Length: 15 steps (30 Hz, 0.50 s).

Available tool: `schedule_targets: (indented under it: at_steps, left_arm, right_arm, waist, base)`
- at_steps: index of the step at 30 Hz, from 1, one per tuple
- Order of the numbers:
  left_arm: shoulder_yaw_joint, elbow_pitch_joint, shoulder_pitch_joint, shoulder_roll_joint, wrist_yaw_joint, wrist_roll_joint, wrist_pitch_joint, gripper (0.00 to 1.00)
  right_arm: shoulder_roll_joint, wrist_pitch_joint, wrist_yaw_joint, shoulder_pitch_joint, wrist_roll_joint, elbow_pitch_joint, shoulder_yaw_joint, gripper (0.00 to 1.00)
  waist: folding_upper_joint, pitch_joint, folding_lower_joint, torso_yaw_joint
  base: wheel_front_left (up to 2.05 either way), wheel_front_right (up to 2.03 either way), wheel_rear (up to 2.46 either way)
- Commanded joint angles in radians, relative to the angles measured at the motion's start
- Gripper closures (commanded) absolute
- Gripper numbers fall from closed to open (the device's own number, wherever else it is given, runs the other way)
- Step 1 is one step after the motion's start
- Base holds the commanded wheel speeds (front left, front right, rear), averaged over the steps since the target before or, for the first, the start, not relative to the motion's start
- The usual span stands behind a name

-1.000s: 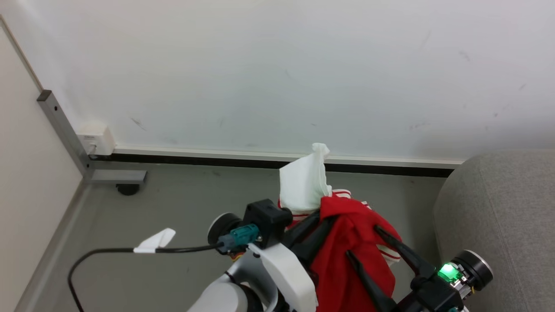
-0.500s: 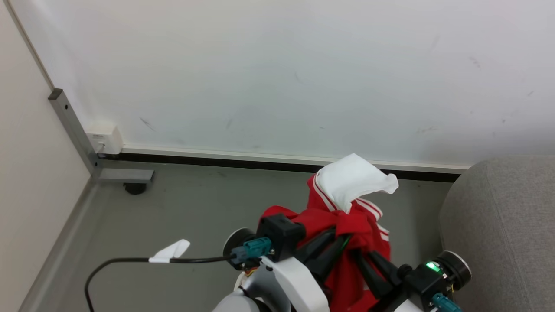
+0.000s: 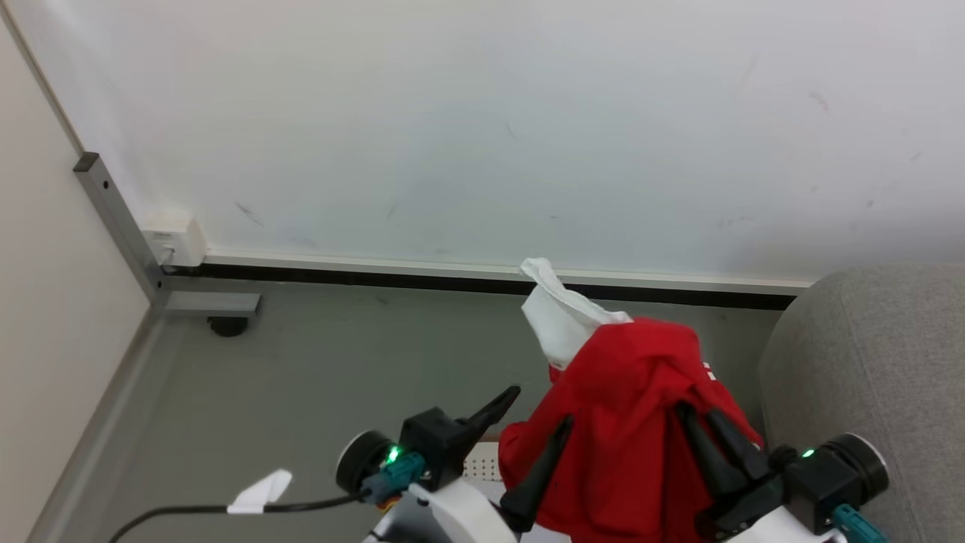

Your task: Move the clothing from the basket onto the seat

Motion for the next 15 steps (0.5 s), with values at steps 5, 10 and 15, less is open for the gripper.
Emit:
schedule_targets:
  at_steps: [5, 10, 15]
  left_arm:
    - [-0.007, 0.077, 0.039, 0.01, -0.006, 0.014, -0.065, 0.0]
    - [-0.026, 0.141, 0.039, -0.011, -0.022, 0.002, -0.11, 0.0]
    - [-0.041, 0.162, 0.028, -0.024, -0.028, 0.001, -0.131, 0.0]
  right_arm:
    - [-0.019, -0.003, 0.0, 0.031, 0.005, -0.035, -0.056, 1.0]
    - [-0.041, -0.004, 0.0, 0.063, 0.005, -0.062, -0.11, 1.0]
    - [-0.051, -0.004, 0.0, 0.083, 0.004, -0.09, -0.146, 1.0]
  waist:
    - [0.0, 0.006, 0.0, -0.011]
    - [0.0, 0.01, 0.0, -0.026]
    - [0.0, 0.016, 0.0, -0.072]
  base:
    - [0.0, 0.0, 0.0]
    - [0.0, 0.0, 0.0]
    - [0.0, 0.0, 0.0]
